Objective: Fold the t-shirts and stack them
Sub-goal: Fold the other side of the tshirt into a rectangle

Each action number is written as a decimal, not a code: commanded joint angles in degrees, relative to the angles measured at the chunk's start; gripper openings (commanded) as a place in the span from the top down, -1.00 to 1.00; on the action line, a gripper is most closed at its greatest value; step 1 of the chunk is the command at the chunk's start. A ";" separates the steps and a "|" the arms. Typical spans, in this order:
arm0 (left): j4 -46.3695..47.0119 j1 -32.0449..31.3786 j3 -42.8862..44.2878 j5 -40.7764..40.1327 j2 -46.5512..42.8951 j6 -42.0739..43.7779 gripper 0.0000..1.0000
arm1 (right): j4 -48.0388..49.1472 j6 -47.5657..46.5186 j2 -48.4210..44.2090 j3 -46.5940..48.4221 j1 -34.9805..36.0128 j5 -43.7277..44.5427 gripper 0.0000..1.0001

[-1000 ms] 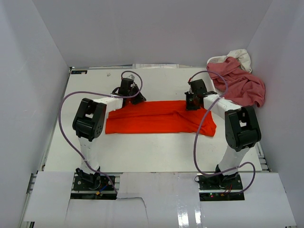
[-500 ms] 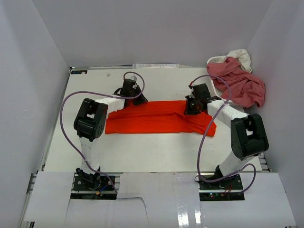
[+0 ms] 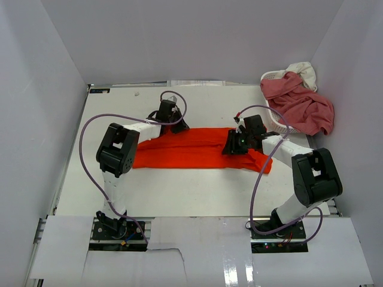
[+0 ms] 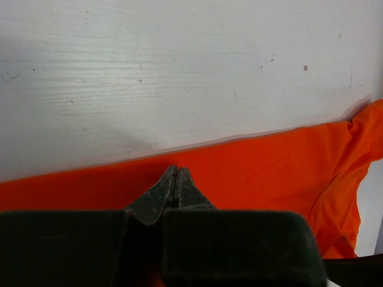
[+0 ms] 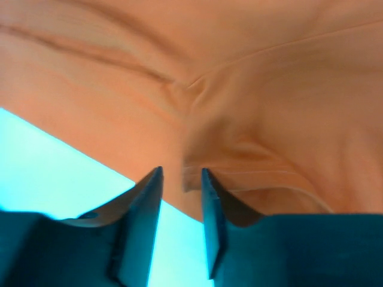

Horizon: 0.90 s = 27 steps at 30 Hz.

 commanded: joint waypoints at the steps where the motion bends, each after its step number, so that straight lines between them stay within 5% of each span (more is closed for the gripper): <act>1: -1.64 -0.54 1.87 -0.88 -0.30 0.74 0.99 | 4.19 0.79 -1.47 -0.95 0.16 -8.64 0.09; 9: -2.45 -0.71 2.31 -1.32 -0.31 1.10 0.99 | 5.87 2.37 -3.57 -1.92 -0.72 -10.76 0.03; 19: -3.32 -0.80 3.54 -1.50 -0.04 1.71 0.99 | 1.39 -2.37 -8.15 -1.39 -1.16 6.89 0.04; 27: -3.85 -0.89 3.89 -1.85 -0.04 2.41 0.99 | 2.17 -5.45 -2.61 1.24 -4.76 5.32 0.05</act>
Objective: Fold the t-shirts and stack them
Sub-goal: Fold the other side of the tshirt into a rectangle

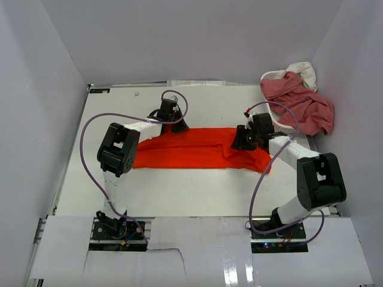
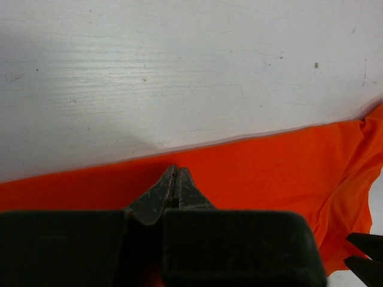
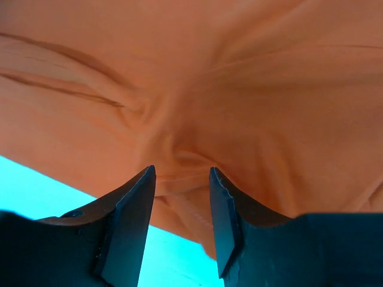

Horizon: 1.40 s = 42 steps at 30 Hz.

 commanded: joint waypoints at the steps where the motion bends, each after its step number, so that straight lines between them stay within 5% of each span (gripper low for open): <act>1: -0.73 -0.49 2.05 -0.91 -0.83 1.06 0.99 | -0.07 -2.48 2.39 3.08 -1.72 0.58 0.05; 12: -1.70 -0.49 2.93 -0.65 0.05 1.68 0.99 | 10.99 -2.05 8.98 -0.95 -14.29 -22.87 0.05; 23: -1.35 -0.49 2.58 0.23 0.67 1.15 0.98 | 22.06 4.81 11.46 -8.43 -14.47 -39.66 0.03; 32: -1.26 -0.49 2.40 0.32 0.49 1.24 0.99 | 19.97 5.43 4.96 -13.61 -14.56 -39.76 0.05; 42: -4.60 0.82 3.90 -2.23 0.23 3.34 0.98 | 4.50 0.15 -1.81 -15.99 -14.56 -30.71 0.08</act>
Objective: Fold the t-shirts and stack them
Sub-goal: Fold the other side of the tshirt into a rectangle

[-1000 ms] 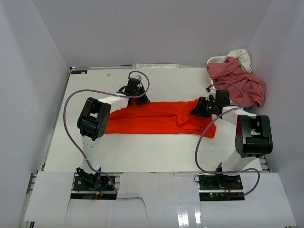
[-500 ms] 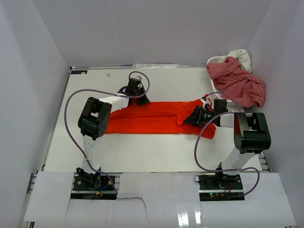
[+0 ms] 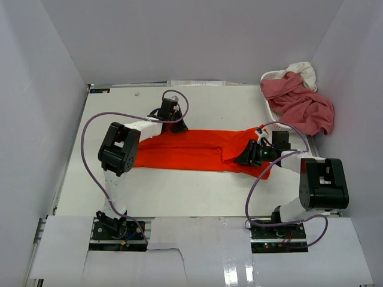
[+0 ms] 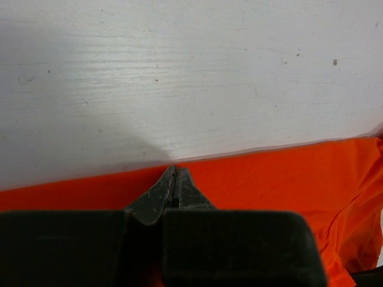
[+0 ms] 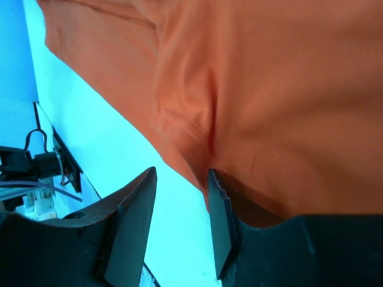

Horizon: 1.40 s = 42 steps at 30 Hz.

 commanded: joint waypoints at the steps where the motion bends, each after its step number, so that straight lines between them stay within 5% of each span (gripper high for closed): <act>1: -1.49 1.35 1.89 -0.66 -0.80 1.03 0.97 | -5.40 -1.55 -2.54 -1.69 0.02 2.53 0.08; 21: -2.99 10.32 0.04 3.21 -2.21 2.35 0.96 | 1.79 5.03 -8.16 0.68 -0.16 -2.11 0.04; 35: -2.99 10.32 0.66 2.60 -1.68 1.82 0.96 | 24.20 16.02 8.35 2.87 0.02 -9.68 0.02; 42: -2.99 10.32 1.01 3.04 -1.15 1.82 0.95 | 22.47 14.02 9.77 -0.46 3.88 -7.67 0.03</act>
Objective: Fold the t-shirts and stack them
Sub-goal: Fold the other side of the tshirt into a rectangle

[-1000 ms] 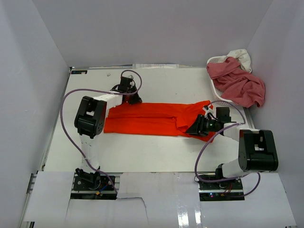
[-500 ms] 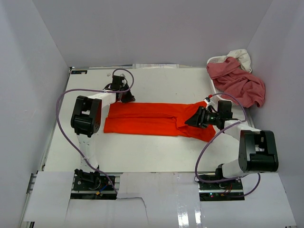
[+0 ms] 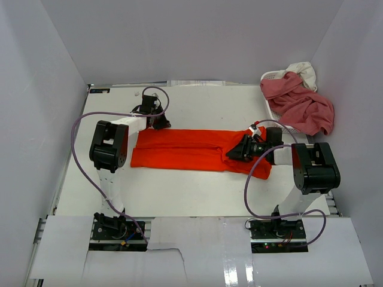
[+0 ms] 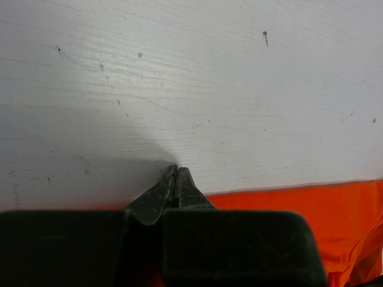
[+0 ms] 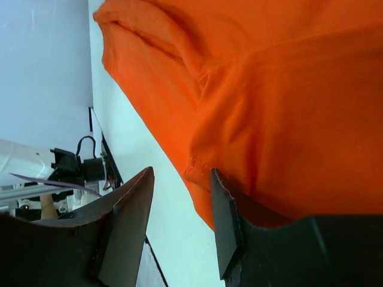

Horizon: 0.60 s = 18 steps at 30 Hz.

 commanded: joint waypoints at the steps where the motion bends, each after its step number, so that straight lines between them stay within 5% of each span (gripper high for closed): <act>1: -0.17 -0.11 1.01 0.70 -1.06 0.29 0.95 | -0.03 -1.92 -0.92 -1.47 3.18 0.38 0.03; 11: -0.17 -0.11 0.48 0.44 -1.59 0.46 0.95 | -7.25 -7.38 -1.71 -6.65 6.27 5.40 0.09; 18: -0.08 -0.46 -1.00 -0.35 -3.43 0.90 0.95 | -11.62 -7.81 -12.93 -3.77 6.44 5.03 0.08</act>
